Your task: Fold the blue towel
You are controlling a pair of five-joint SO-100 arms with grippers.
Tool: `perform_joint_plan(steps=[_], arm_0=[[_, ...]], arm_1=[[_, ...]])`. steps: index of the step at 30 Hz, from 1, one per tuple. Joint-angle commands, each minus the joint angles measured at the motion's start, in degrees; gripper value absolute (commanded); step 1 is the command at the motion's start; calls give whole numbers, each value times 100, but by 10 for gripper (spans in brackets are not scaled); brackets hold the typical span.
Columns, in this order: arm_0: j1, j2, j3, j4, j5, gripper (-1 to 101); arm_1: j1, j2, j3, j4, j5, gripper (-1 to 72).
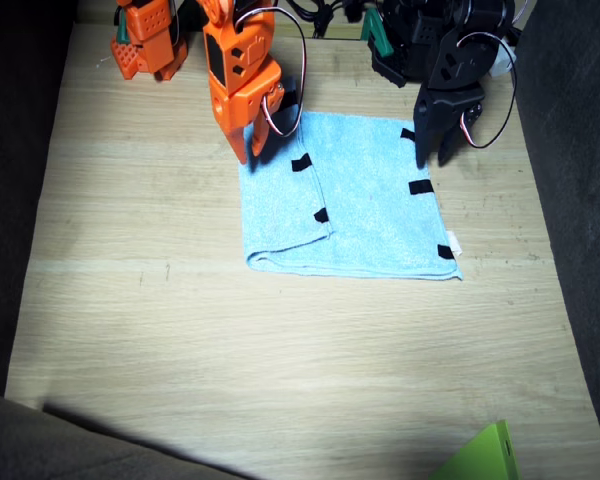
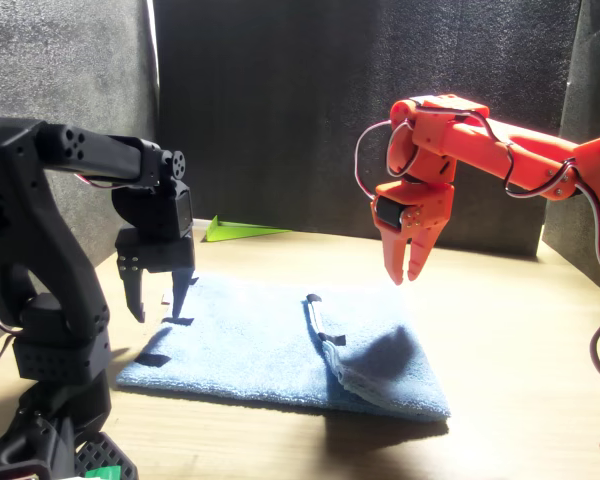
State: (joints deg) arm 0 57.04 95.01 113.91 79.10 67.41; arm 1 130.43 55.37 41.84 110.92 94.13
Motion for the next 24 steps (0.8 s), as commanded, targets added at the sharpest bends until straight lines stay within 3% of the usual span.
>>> perform_joint_plan(steps=[1,12,15,17,24], arm_0=[[-88,70,97,26,18,256],[-176,-1336,-545,-70,-176,256],[-88,-1494,-738,-26,-167,159],[-53,-1512,-896,-9,-105,6],[-343,-1406,-1266,114,158,-4]], arm_1=[[9,378,-158,35,97,127],[-545,958,79,44,44,122],[-694,1310,352,44,26,122],[-800,1547,519,44,0,120],[-1169,2373,1230,44,-105,117]])
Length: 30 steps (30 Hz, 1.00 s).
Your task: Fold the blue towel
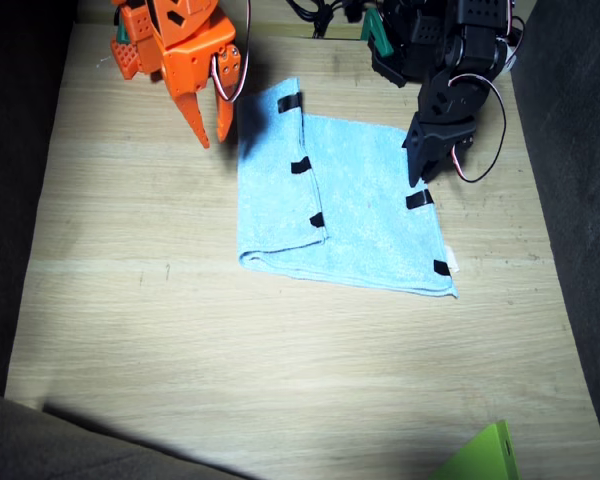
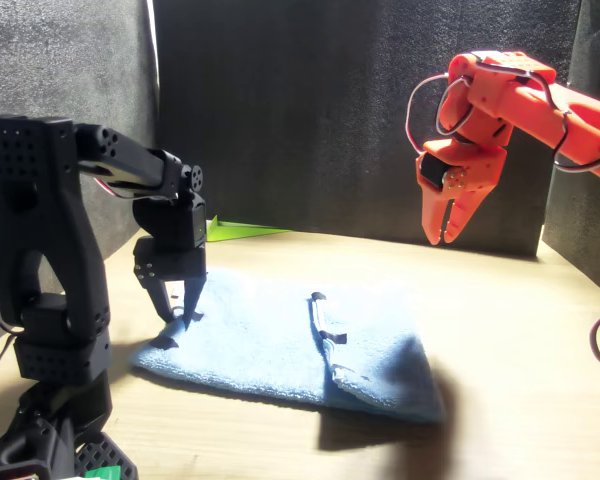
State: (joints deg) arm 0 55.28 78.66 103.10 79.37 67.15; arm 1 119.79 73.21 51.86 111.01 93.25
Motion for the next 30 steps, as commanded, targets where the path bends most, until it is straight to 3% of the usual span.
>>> perform_joint_plan(steps=[1,7,18,30], arm_0=[[-264,316,-185,114,229,-4],[-1099,853,-475,536,510,-4],[-2057,-62,-1731,1204,809,-5],[-2637,-1494,-4957,3173,1107,-6]], arm_1=[[-132,677,369,35,-26,117],[-53,844,782,26,141,107],[439,694,835,18,439,108],[290,888,1090,26,439,113]])
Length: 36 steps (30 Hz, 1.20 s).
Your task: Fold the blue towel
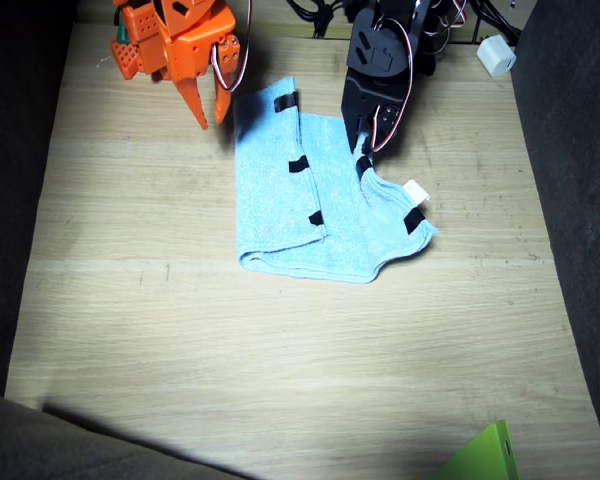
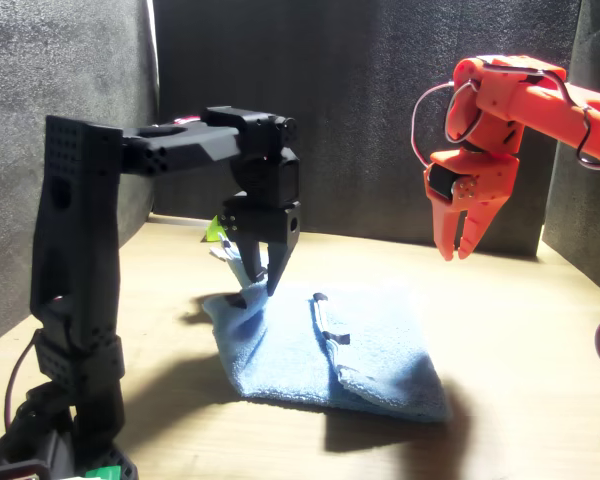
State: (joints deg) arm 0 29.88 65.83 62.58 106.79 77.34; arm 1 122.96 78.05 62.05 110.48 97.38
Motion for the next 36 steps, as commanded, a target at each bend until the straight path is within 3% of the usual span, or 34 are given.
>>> perform_joint_plan(steps=[1,9,23,33,36], arm_0=[[-158,-404,-1239,624,97,-6],[-729,-1143,-2760,1134,360,-6],[-1477,-2769,-4166,1151,1679,-6],[-2171,-3507,-4816,1160,2856,-6],[-2224,-3621,-5133,1160,2979,85]], arm_1=[[-35,448,105,79,18,114],[-176,773,809,-97,0,114],[-105,1951,2364,-439,149,112],[18,1898,2813,-791,325,111],[26,1811,2821,-835,325,111]])
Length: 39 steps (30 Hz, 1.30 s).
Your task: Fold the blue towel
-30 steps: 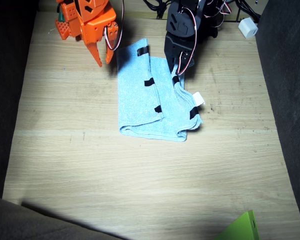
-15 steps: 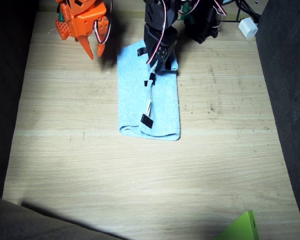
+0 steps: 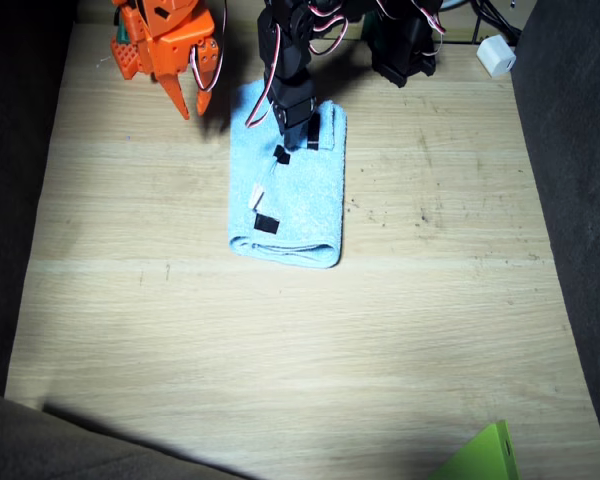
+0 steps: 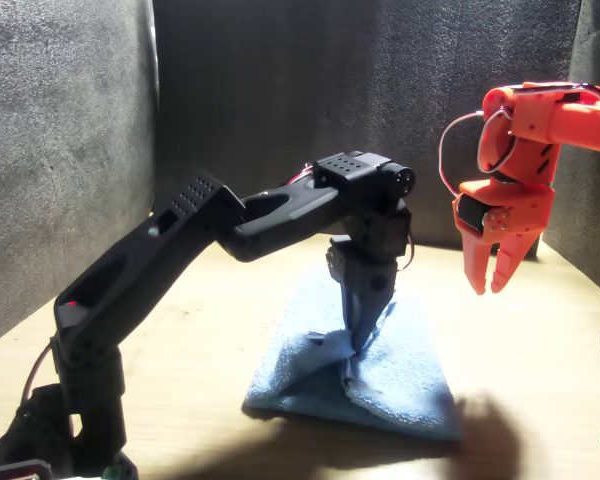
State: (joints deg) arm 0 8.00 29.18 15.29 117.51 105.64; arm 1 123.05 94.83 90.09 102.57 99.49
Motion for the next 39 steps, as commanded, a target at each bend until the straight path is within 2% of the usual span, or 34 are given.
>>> perform_joint_plan(steps=[1,2,7,22,28,30,35,39], arm_0=[[-62,35,-413,88,246,127],[-88,35,-413,88,343,171],[-167,35,-545,88,589,234],[-457,-1020,-1863,70,1310,232],[-545,-896,-2549,18,1556,230],[-642,-870,-2760,-26,1644,202],[-861,-589,-2786,-18,1714,193],[-668,-167,-2830,-70,1890,188]], arm_1=[[18,88,18,-62,114,111],[18,35,18,-88,97,111],[70,-220,9,-211,97,109],[-88,-650,26,-483,79,109],[-158,-642,53,-483,79,109],[-158,-633,53,-475,79,109],[-158,-633,97,-457,123,109],[-185,-624,114,-413,123,107]])
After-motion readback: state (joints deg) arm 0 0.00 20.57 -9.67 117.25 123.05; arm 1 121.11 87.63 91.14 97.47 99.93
